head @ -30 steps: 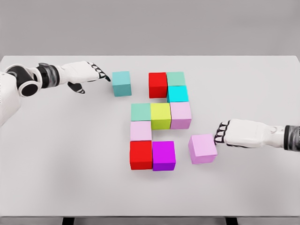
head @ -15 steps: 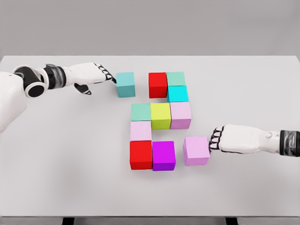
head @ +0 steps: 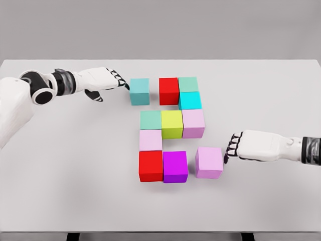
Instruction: Assemble the squares on the desktop into the number 2
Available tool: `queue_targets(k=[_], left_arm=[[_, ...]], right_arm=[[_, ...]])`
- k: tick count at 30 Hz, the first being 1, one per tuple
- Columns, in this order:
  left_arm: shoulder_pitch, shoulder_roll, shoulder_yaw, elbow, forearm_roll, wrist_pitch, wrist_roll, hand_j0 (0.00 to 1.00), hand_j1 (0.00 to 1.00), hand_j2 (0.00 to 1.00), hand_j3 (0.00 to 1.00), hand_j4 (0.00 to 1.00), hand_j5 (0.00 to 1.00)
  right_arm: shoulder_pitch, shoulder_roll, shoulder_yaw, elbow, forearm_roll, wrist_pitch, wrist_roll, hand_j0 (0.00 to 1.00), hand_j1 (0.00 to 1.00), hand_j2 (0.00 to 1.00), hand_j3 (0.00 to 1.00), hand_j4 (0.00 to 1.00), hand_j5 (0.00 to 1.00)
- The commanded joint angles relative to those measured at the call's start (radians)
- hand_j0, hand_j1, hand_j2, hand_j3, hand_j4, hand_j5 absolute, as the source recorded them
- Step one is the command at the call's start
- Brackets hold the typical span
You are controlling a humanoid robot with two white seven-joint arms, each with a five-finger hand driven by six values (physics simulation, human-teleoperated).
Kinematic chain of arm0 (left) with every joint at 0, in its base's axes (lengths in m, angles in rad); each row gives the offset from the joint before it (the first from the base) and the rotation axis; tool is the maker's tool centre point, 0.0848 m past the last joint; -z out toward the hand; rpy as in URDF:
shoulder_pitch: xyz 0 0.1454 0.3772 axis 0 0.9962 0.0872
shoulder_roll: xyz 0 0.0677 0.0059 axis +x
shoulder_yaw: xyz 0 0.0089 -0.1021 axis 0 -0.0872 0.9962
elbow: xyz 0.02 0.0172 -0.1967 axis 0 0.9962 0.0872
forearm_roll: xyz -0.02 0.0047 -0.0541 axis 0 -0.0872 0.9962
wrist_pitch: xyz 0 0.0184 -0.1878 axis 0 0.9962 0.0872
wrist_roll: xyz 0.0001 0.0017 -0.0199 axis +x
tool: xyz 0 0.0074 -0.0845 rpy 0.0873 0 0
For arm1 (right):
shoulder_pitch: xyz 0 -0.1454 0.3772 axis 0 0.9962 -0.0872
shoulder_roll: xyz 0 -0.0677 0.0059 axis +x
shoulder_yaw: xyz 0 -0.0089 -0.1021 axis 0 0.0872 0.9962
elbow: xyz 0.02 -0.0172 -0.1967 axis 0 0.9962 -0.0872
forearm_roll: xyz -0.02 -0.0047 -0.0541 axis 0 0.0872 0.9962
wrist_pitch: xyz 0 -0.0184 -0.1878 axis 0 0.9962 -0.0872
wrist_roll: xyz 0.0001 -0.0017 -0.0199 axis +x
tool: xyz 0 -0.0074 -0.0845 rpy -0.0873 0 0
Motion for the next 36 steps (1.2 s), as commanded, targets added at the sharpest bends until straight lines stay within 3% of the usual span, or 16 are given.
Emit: queue_targets(k=[1, 14, 21, 29, 36], left_arm=[[0.000, -0.002, 0.002, 0.000, 0.005, 0.002, 0.000, 0.88, 0.88, 0.88, 0.88, 0.88, 0.88], [0.005, -0.004, 0.002, 0.001, 0.004, 0.002, 0.000, 0.88, 0.88, 0.88, 0.88, 0.88, 0.88], [0.005, 0.005, 0.000, 0.000, 0.007, 0.002, 0.000, 0.88, 0.88, 0.88, 0.88, 0.88, 0.88], [0.011, -0.005, -0.001, -0.023, 0.005, 0.002, 0.000, 0.88, 0.88, 0.88, 0.88, 0.88, 0.88], [0.012, -0.007, 0.000, -0.032, 0.007, 0.002, 0.000, 0.88, 0.88, 0.88, 0.88, 0.88, 0.88]], right_arm=[[0.000, 0.004, -0.002, 0.007, -0.006, 0.000, -0.001, 0.60, 0.60, 0.60, 0.60, 0.60, 0.60], [0.000, 0.038, -0.002, -0.001, -0.007, 0.000, 0.004, 0.60, 0.60, 0.60, 0.60, 0.60, 0.60], [0.000, 0.037, -0.002, -0.049, -0.020, 0.000, 0.028, 0.60, 0.60, 0.60, 0.60, 0.60, 0.60], [0.000, 0.030, -0.003, -0.007, -0.020, 0.000, 0.027, 0.60, 0.60, 0.60, 0.60, 0.60, 0.60], [0.009, 0.010, 0.006, -0.032, -0.020, 0.000, 0.025, 0.60, 0.60, 0.60, 0.60, 0.60, 0.60]])
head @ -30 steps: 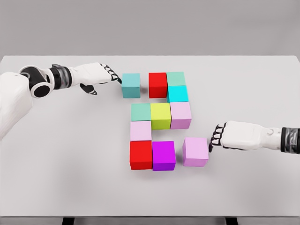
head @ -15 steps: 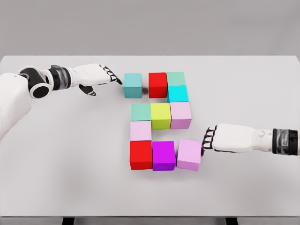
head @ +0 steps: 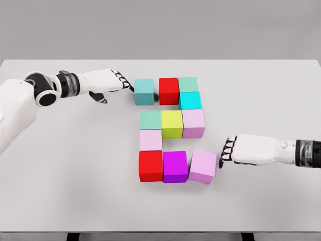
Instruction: Assemble the squares on the desktop into the number 2
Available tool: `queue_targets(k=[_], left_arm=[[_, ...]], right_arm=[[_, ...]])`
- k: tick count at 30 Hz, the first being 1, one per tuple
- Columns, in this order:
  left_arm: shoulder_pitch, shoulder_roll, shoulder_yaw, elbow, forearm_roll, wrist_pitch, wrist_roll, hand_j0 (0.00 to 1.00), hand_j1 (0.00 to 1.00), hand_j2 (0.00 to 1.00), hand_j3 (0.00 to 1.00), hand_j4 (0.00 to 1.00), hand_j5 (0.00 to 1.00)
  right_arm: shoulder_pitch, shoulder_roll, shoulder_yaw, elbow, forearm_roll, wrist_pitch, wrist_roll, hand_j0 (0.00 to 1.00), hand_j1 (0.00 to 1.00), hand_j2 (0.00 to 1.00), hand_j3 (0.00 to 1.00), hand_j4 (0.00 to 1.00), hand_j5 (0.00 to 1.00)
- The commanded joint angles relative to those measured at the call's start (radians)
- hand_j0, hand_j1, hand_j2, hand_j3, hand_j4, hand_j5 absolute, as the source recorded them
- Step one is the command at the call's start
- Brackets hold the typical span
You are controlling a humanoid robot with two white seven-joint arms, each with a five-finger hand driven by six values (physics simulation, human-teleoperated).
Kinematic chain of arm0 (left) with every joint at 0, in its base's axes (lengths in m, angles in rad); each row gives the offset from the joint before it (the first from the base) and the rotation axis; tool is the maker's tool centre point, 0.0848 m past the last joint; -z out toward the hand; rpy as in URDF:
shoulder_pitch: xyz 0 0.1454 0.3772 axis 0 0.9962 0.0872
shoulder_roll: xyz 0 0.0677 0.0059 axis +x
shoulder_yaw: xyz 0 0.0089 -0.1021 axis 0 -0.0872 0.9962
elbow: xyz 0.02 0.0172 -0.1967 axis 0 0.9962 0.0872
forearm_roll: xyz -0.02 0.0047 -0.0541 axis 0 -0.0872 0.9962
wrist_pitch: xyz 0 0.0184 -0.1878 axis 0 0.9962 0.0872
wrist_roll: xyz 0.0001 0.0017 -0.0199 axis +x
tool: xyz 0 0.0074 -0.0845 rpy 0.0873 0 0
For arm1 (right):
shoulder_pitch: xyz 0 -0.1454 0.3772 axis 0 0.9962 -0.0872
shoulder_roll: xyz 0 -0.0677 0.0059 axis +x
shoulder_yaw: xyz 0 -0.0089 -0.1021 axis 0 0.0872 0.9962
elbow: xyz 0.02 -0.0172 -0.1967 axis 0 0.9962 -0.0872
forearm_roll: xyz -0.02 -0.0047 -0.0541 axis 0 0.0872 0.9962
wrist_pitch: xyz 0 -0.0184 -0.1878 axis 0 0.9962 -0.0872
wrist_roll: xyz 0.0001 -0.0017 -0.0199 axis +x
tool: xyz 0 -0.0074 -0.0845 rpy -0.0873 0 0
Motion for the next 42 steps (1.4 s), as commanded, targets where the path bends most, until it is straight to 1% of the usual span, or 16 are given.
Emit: queue_targets(k=[1, 7, 15, 19, 22, 27, 39, 42], left_arm=[[0.000, 0.000, 0.002, -0.003, 0.004, 0.002, 0.001, 0.88, 0.88, 0.88, 0.88, 0.88, 0.88], [0.003, -0.002, 0.002, -0.003, 0.006, 0.002, 0.001, 0.88, 0.88, 0.88, 0.88, 0.88, 0.88], [0.003, -0.009, 0.002, -0.002, 0.003, 0.002, 0.001, 0.88, 0.88, 0.88, 0.88, 0.88, 0.88], [0.003, 0.000, 0.002, -0.002, 0.003, 0.002, 0.001, 0.88, 0.88, 0.88, 0.88, 0.88, 0.88], [0.005, 0.003, 0.002, -0.002, 0.004, 0.002, 0.001, 0.89, 0.89, 0.89, 0.89, 0.89, 0.89], [0.006, 0.006, 0.002, -0.002, 0.004, 0.002, 0.001, 0.89, 0.89, 0.89, 0.89, 0.89, 0.89], [0.006, 0.003, 0.003, -0.002, 0.006, 0.002, 0.001, 0.89, 0.89, 0.89, 0.89, 0.89, 0.89], [0.006, 0.000, 0.003, -0.002, 0.004, 0.002, 0.001, 0.89, 0.89, 0.89, 0.89, 0.89, 0.89]], right_arm=[[0.000, -0.011, 0.001, -0.023, -0.006, 0.000, 0.000, 0.60, 0.60, 0.60, 0.60, 0.60, 0.60], [0.000, -0.009, -0.005, -0.027, -0.006, 0.000, 0.001, 0.60, 0.60, 0.60, 0.60, 0.60, 0.60], [0.000, 0.022, -0.007, -0.020, -0.005, 0.000, 0.004, 0.60, 0.60, 0.60, 0.60, 0.60, 0.60], [0.000, 0.037, -0.010, -0.015, -0.003, 0.000, 0.006, 0.60, 0.60, 0.60, 0.60, 0.60, 0.60], [0.000, 0.040, -0.010, -0.014, -0.003, 0.000, 0.006, 0.60, 0.60, 0.60, 0.60, 0.60, 0.60], [0.000, 0.049, -0.038, 0.002, -0.005, 0.000, 0.013, 0.60, 0.60, 0.60, 0.60, 0.60, 0.60], [0.000, 0.065, -0.039, 0.002, -0.005, 0.000, 0.015, 0.60, 0.60, 0.60, 0.60, 0.60, 0.60], [0.000, 0.063, -0.041, 0.016, -0.005, 0.000, 0.013, 0.60, 0.60, 0.60, 0.60, 0.60, 0.60]])
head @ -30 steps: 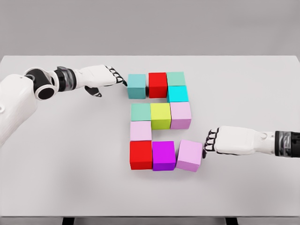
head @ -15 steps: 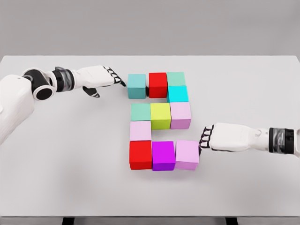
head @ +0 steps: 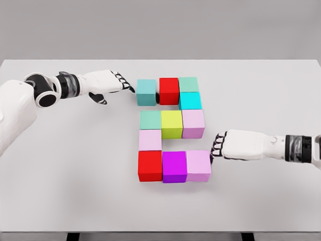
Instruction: Assemble the squares on the desktop into the number 2
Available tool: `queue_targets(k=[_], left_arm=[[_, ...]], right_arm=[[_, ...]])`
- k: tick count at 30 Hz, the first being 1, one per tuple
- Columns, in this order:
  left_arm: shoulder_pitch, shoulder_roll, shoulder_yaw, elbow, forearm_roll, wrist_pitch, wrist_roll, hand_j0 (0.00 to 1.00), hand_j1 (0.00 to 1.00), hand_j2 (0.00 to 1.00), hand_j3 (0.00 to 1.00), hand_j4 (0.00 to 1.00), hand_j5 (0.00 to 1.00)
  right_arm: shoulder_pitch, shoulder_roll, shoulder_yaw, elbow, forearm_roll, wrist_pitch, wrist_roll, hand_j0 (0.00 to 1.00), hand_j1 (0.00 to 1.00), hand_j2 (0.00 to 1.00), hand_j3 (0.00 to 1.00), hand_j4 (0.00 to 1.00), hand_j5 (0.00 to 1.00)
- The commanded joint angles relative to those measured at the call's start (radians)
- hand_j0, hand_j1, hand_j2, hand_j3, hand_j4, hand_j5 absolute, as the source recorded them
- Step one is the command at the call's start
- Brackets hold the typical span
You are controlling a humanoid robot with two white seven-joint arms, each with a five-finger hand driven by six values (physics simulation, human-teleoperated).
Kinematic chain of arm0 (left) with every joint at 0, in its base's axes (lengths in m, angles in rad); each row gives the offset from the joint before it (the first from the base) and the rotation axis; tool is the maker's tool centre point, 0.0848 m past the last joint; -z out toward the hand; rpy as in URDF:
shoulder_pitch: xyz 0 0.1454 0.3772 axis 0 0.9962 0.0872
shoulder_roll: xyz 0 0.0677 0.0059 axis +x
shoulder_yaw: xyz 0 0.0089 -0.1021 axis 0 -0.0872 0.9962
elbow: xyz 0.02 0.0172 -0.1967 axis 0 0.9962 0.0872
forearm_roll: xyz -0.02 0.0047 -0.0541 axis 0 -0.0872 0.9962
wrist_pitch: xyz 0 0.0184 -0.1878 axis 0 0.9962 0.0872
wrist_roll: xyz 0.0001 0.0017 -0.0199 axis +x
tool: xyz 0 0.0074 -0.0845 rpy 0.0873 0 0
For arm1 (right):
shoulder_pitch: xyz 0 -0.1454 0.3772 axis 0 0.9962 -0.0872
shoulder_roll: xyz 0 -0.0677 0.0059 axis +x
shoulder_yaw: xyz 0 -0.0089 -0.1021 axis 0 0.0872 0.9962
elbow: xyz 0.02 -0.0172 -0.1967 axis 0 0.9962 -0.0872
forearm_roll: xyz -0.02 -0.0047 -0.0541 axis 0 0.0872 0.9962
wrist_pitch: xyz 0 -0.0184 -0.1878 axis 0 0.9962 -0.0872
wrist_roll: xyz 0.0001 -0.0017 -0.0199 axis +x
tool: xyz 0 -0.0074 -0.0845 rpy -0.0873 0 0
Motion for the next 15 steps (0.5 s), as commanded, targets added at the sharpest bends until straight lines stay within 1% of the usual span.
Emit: queue_targets(k=[1, 4, 5, 6, 7, 9, 10, 12, 13, 15], left_arm=[[0.000, -0.002, 0.002, 0.000, 0.004, 0.002, 0.000, 0.89, 0.89, 0.89, 0.89, 0.89, 0.89], [0.000, -0.003, 0.002, 0.000, 0.006, 0.002, 0.000, 0.89, 0.89, 0.89, 0.89, 0.89, 0.89], [0.000, -0.003, 0.002, -0.002, 0.006, 0.002, 0.000, 0.89, 0.89, 0.89, 0.89, 0.89, 0.89], [0.000, -0.003, 0.002, -0.002, 0.006, 0.002, 0.000, 0.89, 0.89, 0.89, 0.89, 0.89, 0.89], [0.000, -0.003, 0.002, -0.002, 0.006, 0.002, 0.000, 0.89, 0.89, 0.89, 0.89, 0.89, 0.89], [0.000, -0.005, 0.002, -0.002, 0.006, 0.002, 0.000, 0.89, 0.89, 0.89, 0.89, 0.89, 0.89], [0.000, -0.005, 0.001, -0.002, 0.006, 0.002, 0.000, 0.89, 0.89, 0.89, 0.89, 0.89, 0.89], [0.000, -0.006, 0.002, -0.012, 0.007, 0.002, 0.000, 0.89, 0.89, 0.89, 0.89, 0.89, 0.89], [0.000, -0.006, 0.002, -0.014, 0.007, 0.002, 0.000, 0.89, 0.89, 0.89, 0.89, 0.89, 0.89], [0.006, -0.008, 0.002, -0.014, 0.007, 0.002, 0.000, 0.89, 0.89, 0.89, 0.89, 0.89, 0.89]], right_arm=[[0.000, 0.000, -0.011, 0.015, -0.006, 0.000, 0.000, 0.60, 0.60, 0.60, 0.60, 0.60, 0.60], [0.000, -0.015, -0.054, 0.036, -0.006, 0.000, -0.001, 0.62, 0.62, 0.62, 0.62, 0.62, 0.62], [0.000, -0.026, -0.071, 0.043, -0.008, 0.000, -0.001, 0.71, 0.71, 0.71, 0.71, 0.71, 0.71], [0.000, -0.038, -0.094, 0.043, -0.009, 0.000, -0.001, 0.87, 0.87, 0.87, 0.87, 0.87, 0.87], [0.000, -0.055, -0.120, 0.040, -0.014, 0.000, -0.003, 0.99, 0.99, 0.99, 0.99, 0.99, 0.99], [0.000, -0.104, -0.171, 0.030, -0.025, 0.000, -0.007, 1.00, 1.00, 1.00, 1.00, 1.00, 1.00], [0.000, -0.115, -0.202, 0.030, -0.028, 0.000, -0.007, 1.00, 1.00, 1.00, 1.00, 1.00, 1.00], [0.006, -0.116, -0.252, 0.041, -0.035, 0.000, -0.007, 1.00, 1.00, 1.00, 1.00, 1.00, 1.00], [0.035, -0.116, -0.314, 0.052, -0.069, 0.000, -0.001, 1.00, 1.00, 1.00, 1.00, 1.00, 1.00], [0.112, -0.101, -0.459, 0.107, -0.078, 0.000, 0.002, 1.00, 1.00, 1.00, 1.00, 1.00, 1.00]])
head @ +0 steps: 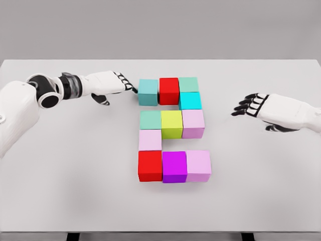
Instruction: Assemble the squares on the desktop into the number 2
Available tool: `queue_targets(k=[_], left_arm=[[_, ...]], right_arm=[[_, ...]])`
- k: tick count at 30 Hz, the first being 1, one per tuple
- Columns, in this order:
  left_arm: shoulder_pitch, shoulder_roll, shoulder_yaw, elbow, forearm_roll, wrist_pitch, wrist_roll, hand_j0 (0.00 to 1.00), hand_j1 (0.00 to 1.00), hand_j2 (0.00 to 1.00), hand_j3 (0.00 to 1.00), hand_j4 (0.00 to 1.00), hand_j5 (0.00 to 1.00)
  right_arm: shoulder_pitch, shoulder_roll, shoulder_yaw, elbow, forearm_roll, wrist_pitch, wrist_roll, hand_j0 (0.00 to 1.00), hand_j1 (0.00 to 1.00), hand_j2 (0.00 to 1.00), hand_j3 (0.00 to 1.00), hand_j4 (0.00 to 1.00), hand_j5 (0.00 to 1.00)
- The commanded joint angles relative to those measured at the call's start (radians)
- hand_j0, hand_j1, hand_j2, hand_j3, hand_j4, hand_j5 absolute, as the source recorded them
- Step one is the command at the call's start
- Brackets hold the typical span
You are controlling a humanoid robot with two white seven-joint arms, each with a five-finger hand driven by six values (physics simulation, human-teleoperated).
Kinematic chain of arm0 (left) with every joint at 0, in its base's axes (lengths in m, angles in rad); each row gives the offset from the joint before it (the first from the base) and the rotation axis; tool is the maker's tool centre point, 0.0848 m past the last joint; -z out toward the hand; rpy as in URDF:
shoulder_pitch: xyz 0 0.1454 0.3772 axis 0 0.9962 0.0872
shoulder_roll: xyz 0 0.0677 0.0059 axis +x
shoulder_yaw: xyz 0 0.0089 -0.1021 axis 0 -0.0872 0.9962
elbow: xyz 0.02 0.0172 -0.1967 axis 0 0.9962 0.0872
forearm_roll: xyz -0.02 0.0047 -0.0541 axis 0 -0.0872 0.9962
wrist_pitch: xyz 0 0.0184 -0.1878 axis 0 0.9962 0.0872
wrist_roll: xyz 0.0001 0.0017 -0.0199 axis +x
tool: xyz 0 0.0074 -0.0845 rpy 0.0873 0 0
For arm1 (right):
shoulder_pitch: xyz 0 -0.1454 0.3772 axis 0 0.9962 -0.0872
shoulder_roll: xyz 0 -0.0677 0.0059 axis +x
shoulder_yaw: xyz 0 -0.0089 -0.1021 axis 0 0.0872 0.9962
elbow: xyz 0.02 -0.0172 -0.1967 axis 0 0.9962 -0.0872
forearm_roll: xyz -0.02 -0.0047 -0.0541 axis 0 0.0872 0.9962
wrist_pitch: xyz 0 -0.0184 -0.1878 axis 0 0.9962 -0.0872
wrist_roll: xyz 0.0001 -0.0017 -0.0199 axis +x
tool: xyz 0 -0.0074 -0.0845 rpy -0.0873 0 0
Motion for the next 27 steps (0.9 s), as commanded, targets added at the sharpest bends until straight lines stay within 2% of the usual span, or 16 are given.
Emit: queue_targets(k=[1, 3, 5, 7, 12, 15, 22, 25, 27], left_arm=[[0.000, -0.002, 0.002, -0.003, 0.005, 0.001, 0.000, 0.89, 0.89, 0.89, 0.89, 0.89, 0.89], [0.000, -0.002, 0.002, -0.003, 0.005, 0.001, 0.000, 0.89, 0.89, 0.89, 0.89, 0.89, 0.89], [0.001, -0.002, 0.002, -0.003, 0.005, 0.001, 0.000, 0.89, 0.89, 0.89, 0.89, 0.89, 0.89], [0.001, -0.002, 0.002, -0.003, 0.005, 0.001, 0.000, 0.89, 0.89, 0.89, 0.89, 0.89, 0.89], [0.001, -0.002, 0.002, -0.015, 0.005, 0.001, 0.000, 0.89, 0.89, 0.89, 0.89, 0.89, 0.89], [0.002, -0.002, 0.002, -0.015, 0.005, 0.001, 0.000, 0.89, 0.89, 0.89, 0.89, 0.89, 0.89], [0.003, 0.004, 0.004, -0.008, 0.002, 0.001, 0.000, 0.90, 0.90, 0.90, 0.90, 0.90, 0.90], [-0.005, 0.047, 0.014, -0.005, 0.016, 0.001, 0.007, 1.00, 1.00, 1.00, 1.00, 1.00, 1.00], [-0.005, 0.102, 0.033, -0.009, 0.039, 0.001, 0.010, 1.00, 1.00, 1.00, 1.00, 1.00, 1.00]], right_arm=[[-0.001, 0.005, -0.177, 0.045, -0.022, 0.000, 0.015, 1.00, 1.00, 1.00, 1.00, 1.00, 1.00], [0.090, 0.043, -0.338, 0.058, -0.032, 0.000, 0.111, 1.00, 1.00, 1.00, 1.00, 1.00, 1.00], [0.119, 0.056, -0.404, 0.059, -0.084, 0.000, 0.191, 1.00, 1.00, 1.00, 1.00, 1.00, 1.00], [0.133, 0.054, -0.407, 0.058, -0.141, 0.000, 0.222, 1.00, 1.00, 1.00, 1.00, 1.00, 1.00], [0.167, 0.052, -0.438, 0.077, -0.185, 0.000, 0.223, 1.00, 1.00, 1.00, 1.00, 1.00, 1.00], [0.174, 0.065, -0.449, 0.134, -0.188, 0.000, 0.225, 1.00, 1.00, 1.00, 1.00, 1.00, 1.00], [0.176, 0.115, -0.456, 0.148, -0.179, 0.000, 0.265, 1.00, 1.00, 1.00, 1.00, 1.00, 1.00], [0.176, 0.118, -0.456, 0.142, -0.177, 0.000, 0.266, 1.00, 1.00, 1.00, 1.00, 1.00, 1.00], [0.176, 0.120, -0.456, 0.140, -0.177, 0.000, 0.266, 1.00, 1.00, 1.00, 1.00, 1.00, 1.00]])
